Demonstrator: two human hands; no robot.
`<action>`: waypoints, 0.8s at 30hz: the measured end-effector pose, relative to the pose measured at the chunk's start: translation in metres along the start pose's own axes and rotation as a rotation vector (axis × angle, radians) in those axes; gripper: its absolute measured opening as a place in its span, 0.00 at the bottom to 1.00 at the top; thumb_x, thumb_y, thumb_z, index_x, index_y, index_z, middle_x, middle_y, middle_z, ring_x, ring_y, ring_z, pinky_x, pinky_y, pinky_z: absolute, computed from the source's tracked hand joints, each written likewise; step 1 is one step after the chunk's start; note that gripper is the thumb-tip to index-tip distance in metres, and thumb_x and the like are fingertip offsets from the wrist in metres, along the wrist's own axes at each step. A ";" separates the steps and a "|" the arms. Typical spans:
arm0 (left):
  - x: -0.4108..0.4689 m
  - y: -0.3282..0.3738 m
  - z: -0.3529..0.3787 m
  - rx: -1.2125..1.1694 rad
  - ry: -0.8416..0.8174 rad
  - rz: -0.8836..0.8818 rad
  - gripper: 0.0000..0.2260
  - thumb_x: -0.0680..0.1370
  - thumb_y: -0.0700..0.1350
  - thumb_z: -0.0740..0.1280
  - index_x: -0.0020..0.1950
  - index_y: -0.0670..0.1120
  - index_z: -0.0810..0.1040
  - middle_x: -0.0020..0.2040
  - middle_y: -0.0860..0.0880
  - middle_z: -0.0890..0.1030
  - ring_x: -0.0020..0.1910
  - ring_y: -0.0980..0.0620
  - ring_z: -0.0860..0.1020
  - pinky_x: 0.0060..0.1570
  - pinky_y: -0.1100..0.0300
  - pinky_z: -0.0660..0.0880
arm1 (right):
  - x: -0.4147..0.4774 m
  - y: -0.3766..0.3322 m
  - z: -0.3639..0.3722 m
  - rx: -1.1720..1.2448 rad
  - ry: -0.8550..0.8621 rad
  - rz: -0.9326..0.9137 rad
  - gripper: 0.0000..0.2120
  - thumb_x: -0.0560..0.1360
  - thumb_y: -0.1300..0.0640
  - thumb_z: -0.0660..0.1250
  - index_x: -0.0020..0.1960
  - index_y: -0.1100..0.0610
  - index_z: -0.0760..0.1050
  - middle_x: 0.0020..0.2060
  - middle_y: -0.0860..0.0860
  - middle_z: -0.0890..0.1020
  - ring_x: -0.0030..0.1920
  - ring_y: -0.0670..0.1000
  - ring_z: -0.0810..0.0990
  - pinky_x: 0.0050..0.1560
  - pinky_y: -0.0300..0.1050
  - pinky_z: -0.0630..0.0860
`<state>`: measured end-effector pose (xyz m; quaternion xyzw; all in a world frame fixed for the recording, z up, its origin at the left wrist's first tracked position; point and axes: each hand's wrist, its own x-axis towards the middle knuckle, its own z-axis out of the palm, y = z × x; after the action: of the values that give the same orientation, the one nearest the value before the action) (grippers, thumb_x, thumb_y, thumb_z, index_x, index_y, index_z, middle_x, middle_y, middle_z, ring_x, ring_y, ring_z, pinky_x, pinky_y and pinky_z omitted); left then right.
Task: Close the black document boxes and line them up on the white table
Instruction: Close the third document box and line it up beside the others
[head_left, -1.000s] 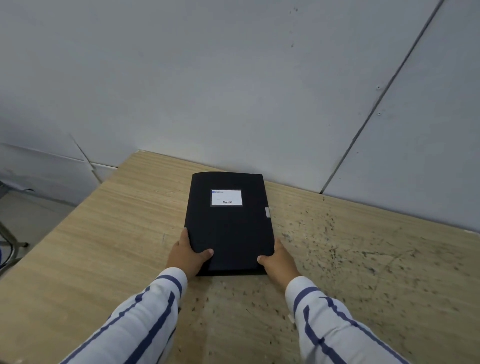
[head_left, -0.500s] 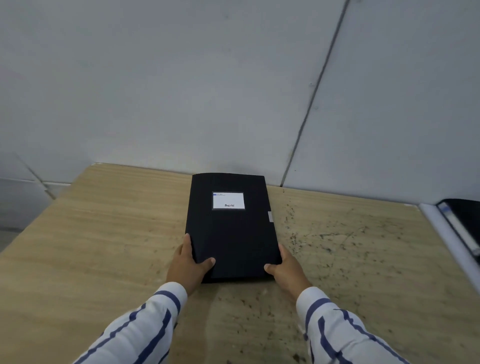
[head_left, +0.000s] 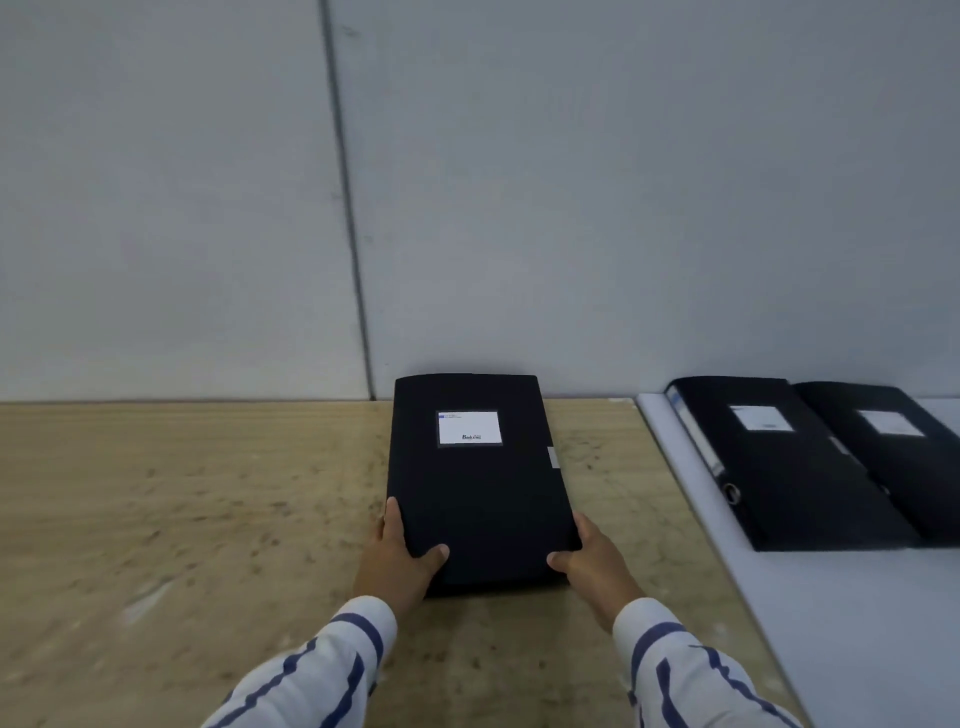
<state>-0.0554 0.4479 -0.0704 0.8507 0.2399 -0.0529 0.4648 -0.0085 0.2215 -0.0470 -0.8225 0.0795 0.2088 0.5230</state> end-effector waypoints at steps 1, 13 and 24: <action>0.000 0.009 0.013 -0.004 -0.010 -0.002 0.44 0.73 0.53 0.70 0.78 0.49 0.43 0.76 0.45 0.61 0.69 0.42 0.68 0.66 0.49 0.71 | 0.003 0.004 -0.015 0.004 0.008 0.006 0.26 0.72 0.67 0.65 0.67 0.50 0.68 0.56 0.49 0.78 0.56 0.52 0.76 0.58 0.46 0.73; 0.012 0.117 0.163 0.030 -0.093 -0.018 0.44 0.74 0.52 0.69 0.78 0.49 0.42 0.76 0.45 0.60 0.71 0.42 0.67 0.68 0.49 0.69 | 0.053 0.065 -0.176 0.016 0.080 0.092 0.27 0.71 0.67 0.66 0.67 0.52 0.67 0.60 0.54 0.77 0.58 0.56 0.75 0.64 0.52 0.73; 0.018 0.134 0.197 0.098 -0.052 -0.045 0.42 0.74 0.52 0.69 0.78 0.47 0.44 0.76 0.43 0.60 0.72 0.41 0.64 0.69 0.47 0.67 | 0.076 0.074 -0.198 -0.015 0.104 0.060 0.25 0.73 0.68 0.62 0.66 0.52 0.65 0.54 0.53 0.76 0.49 0.51 0.76 0.48 0.40 0.72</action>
<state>0.0477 0.2327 -0.0842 0.8651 0.2438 -0.0970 0.4275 0.0861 0.0183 -0.0683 -0.8334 0.1297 0.1817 0.5055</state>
